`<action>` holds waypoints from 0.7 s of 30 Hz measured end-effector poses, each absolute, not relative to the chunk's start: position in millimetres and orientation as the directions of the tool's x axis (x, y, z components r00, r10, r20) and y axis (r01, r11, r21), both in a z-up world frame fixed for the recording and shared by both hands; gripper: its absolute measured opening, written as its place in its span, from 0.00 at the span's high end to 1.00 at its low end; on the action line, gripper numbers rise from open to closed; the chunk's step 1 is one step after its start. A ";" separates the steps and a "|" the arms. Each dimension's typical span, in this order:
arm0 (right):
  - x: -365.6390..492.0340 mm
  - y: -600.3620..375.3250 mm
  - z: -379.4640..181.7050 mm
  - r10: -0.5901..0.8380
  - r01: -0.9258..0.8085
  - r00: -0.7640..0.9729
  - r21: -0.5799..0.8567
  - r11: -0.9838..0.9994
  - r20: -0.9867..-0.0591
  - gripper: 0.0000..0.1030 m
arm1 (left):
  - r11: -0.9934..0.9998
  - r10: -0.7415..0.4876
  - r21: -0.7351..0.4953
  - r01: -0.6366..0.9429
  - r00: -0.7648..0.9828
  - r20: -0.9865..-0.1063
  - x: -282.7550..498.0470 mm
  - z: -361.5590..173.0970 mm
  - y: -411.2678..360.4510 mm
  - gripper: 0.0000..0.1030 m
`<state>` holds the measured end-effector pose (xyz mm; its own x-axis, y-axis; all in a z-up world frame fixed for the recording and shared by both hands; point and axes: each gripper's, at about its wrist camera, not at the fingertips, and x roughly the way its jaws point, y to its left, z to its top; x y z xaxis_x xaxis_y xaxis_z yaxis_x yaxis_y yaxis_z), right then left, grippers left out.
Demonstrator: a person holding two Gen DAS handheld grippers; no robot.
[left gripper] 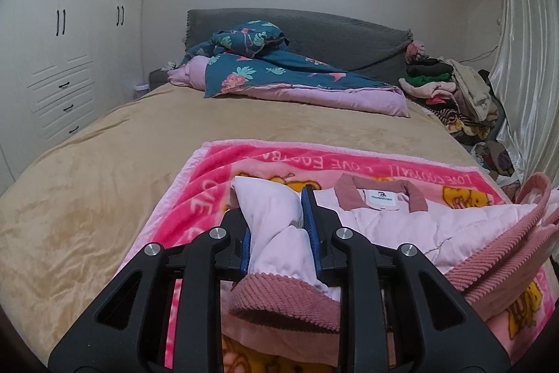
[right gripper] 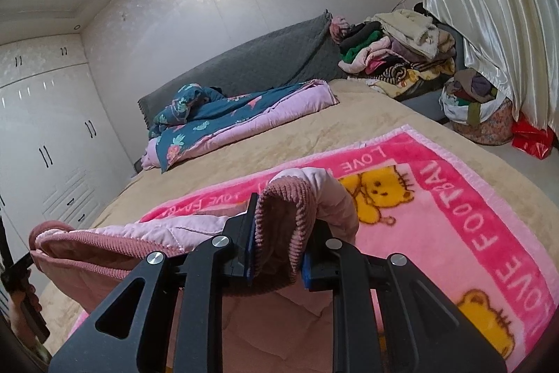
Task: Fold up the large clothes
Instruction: 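Lift the hem with both tools and fold it over toward the collar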
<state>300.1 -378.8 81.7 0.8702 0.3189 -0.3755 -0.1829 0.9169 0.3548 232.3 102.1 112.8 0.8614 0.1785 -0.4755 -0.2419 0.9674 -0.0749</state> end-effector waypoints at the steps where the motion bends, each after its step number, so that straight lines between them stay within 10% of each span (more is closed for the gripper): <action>1: 302.2 -377.5 80.7 0.321 -0.184 0.868 0.356 0.916 -0.378 0.83 | 0.967 0.180 -0.074 -0.244 0.860 -0.477 234.1 111.3 102.9 0.83; 16: 323.3 -378.5 78.7 0.422 -0.230 0.823 0.457 0.859 -0.380 0.61 | 0.964 0.181 -0.078 -0.253 0.845 -0.503 257.0 92.6 110.8 0.83; 18: 316.5 -377.4 85.1 0.434 -0.256 0.834 0.457 0.852 -0.341 0.24 | 0.965 0.177 -0.080 -0.250 0.843 -0.507 260.3 90.0 112.3 0.83; 21: 297.4 -372.2 95.1 0.425 -0.295 0.864 0.414 0.861 -0.269 0.14 | 0.966 0.168 -0.084 -0.244 0.842 -0.512 263.1 87.7 112.1 0.83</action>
